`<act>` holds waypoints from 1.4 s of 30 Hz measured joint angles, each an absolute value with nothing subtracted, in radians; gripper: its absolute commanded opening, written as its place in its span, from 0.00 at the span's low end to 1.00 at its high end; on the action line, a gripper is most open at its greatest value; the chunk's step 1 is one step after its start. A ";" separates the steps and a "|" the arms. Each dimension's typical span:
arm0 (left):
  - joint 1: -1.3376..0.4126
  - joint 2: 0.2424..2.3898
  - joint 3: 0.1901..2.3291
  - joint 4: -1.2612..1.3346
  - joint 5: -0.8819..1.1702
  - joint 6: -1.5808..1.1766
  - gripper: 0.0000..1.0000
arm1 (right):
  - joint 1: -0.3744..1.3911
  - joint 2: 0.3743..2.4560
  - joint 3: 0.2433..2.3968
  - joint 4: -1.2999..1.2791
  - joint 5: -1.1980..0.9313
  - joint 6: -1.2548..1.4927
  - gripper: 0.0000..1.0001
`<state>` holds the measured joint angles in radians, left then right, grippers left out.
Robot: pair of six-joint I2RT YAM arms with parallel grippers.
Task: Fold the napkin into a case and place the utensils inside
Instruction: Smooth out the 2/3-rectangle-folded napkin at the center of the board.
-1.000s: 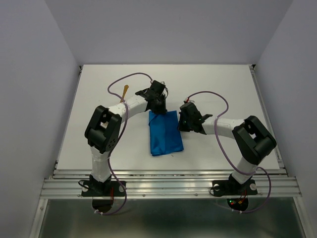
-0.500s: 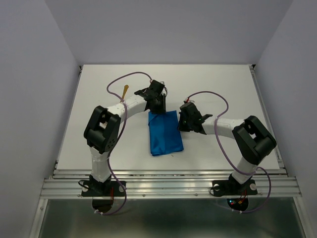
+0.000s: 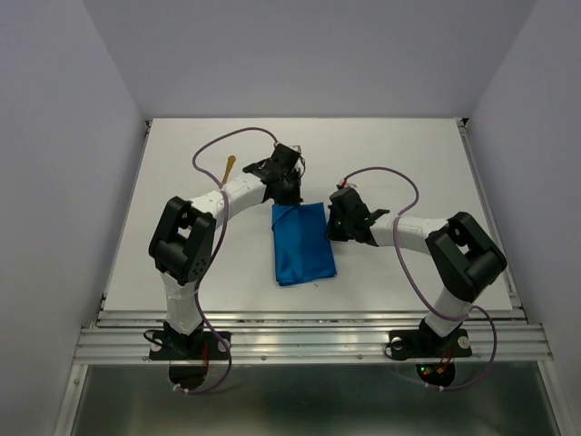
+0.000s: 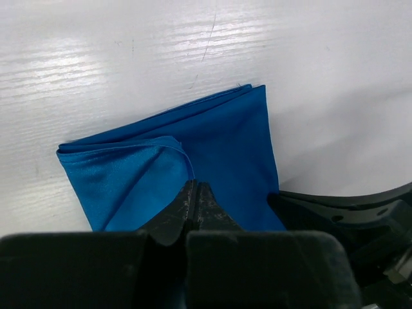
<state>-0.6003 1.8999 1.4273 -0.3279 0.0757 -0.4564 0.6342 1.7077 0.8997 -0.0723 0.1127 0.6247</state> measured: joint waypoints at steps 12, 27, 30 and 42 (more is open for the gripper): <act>-0.524 1.866 1.364 -0.307 0.064 -0.449 0.00 | 0.634 1.708 0.911 -0.098 0.126 0.599 0.36; -0.511 1.993 1.367 -0.275 0.051 -0.460 0.00 | 0.689 1.612 1.007 -0.186 0.126 0.599 0.06; -0.509 1.994 1.367 -0.271 0.050 -0.466 0.00 | 0.777 1.583 1.008 -0.186 0.102 0.602 0.03; -0.508 1.994 1.365 -0.266 0.051 -0.482 0.00 | 1.013 1.712 0.980 -0.050 -0.134 0.637 0.03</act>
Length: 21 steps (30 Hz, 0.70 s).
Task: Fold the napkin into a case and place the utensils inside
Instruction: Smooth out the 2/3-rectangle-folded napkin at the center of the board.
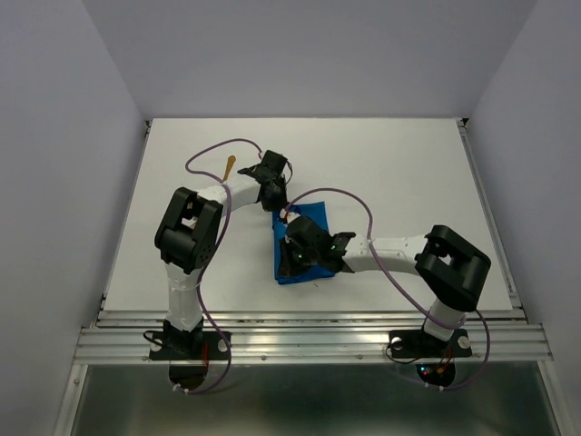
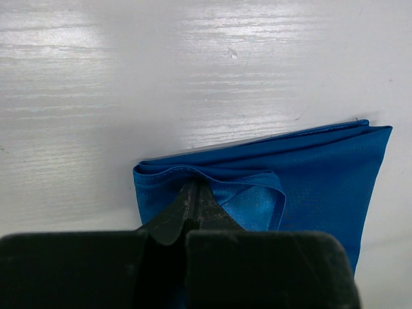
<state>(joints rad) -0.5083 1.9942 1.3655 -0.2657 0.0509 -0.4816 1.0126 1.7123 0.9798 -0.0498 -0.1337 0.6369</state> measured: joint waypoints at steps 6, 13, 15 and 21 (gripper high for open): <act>-0.508 1.994 1.365 -0.266 0.051 -0.485 0.00 | 1.026 1.751 0.980 -0.054 -0.135 0.644 0.01; -0.508 1.994 1.365 -0.265 0.051 -0.487 0.00 | 1.029 1.755 0.978 -0.112 -0.013 0.664 0.01; -0.508 1.994 1.365 -0.265 0.051 -0.487 0.00 | 1.029 1.755 0.969 -0.124 0.015 0.675 0.01; -0.508 1.994 1.365 -0.265 0.051 -0.487 0.00 | 1.029 1.755 0.967 -0.123 0.030 0.686 0.01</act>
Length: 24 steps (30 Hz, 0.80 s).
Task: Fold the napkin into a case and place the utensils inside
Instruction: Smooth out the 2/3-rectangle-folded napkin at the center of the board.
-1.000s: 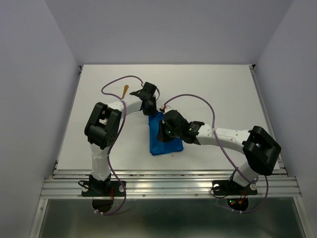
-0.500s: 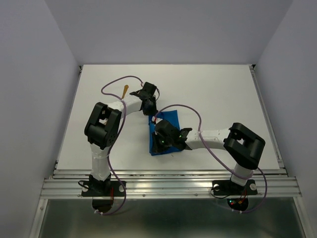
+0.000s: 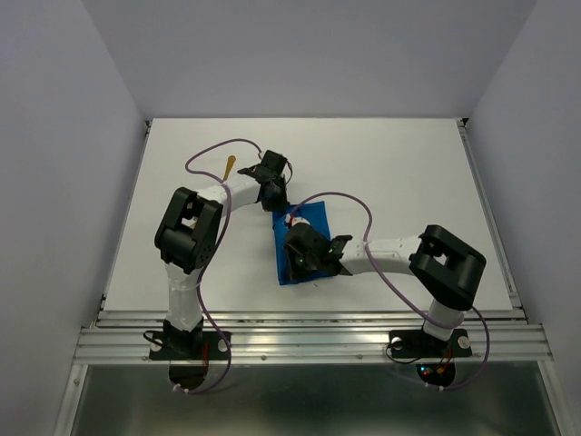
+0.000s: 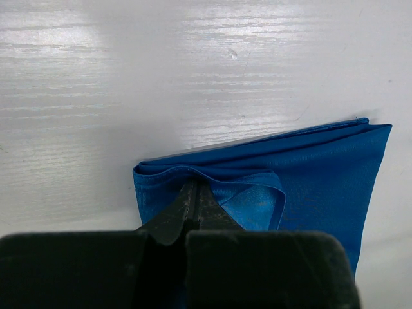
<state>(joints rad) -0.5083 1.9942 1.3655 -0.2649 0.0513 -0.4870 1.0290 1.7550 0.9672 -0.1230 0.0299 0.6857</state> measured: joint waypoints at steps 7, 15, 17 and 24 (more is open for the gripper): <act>-0.508 1.990 1.356 -0.253 0.052 -0.487 0.00 | 1.029 1.731 0.967 -0.155 0.045 0.685 0.01; -0.508 1.988 1.354 -0.251 0.052 -0.487 0.00 | 1.029 1.654 0.969 -0.171 0.064 0.685 0.01; -0.508 1.988 1.354 -0.251 0.052 -0.487 0.00 | 1.029 1.658 0.969 -0.172 0.064 0.686 0.01; -0.508 1.987 1.349 -0.247 0.054 -0.487 0.00 | 1.027 1.737 0.947 -0.128 0.054 0.712 0.01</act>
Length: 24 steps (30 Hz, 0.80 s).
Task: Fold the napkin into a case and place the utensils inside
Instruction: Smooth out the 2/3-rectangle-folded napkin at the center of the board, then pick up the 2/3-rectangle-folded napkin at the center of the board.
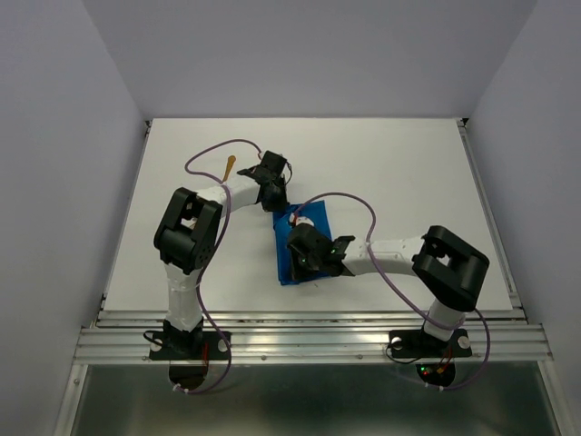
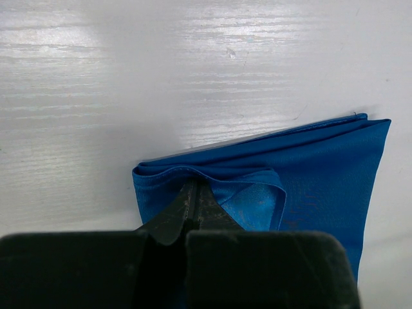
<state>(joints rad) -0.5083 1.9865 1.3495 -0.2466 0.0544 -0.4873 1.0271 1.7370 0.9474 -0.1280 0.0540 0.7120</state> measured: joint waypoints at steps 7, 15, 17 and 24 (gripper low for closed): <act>-0.508 1.959 1.307 -0.227 0.046 -0.498 0.00 | 1.016 1.611 0.889 -0.165 0.138 0.692 0.07; -0.508 1.872 1.203 -0.238 0.015 -0.537 0.00 | 0.804 1.351 0.906 -0.168 0.169 0.612 0.24; -0.508 1.865 1.203 -0.241 0.000 -0.537 0.00 | 0.709 1.386 0.938 -0.166 0.141 0.593 0.36; -0.508 1.859 1.203 -0.257 -0.022 -0.535 0.00 | 0.564 1.691 1.132 -0.195 0.052 0.492 0.58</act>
<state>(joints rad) -0.5083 1.8591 1.2034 -0.2569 -0.0223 -0.5350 0.5636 1.6909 1.1324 -0.1951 0.0517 0.4923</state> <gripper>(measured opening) 0.022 0.539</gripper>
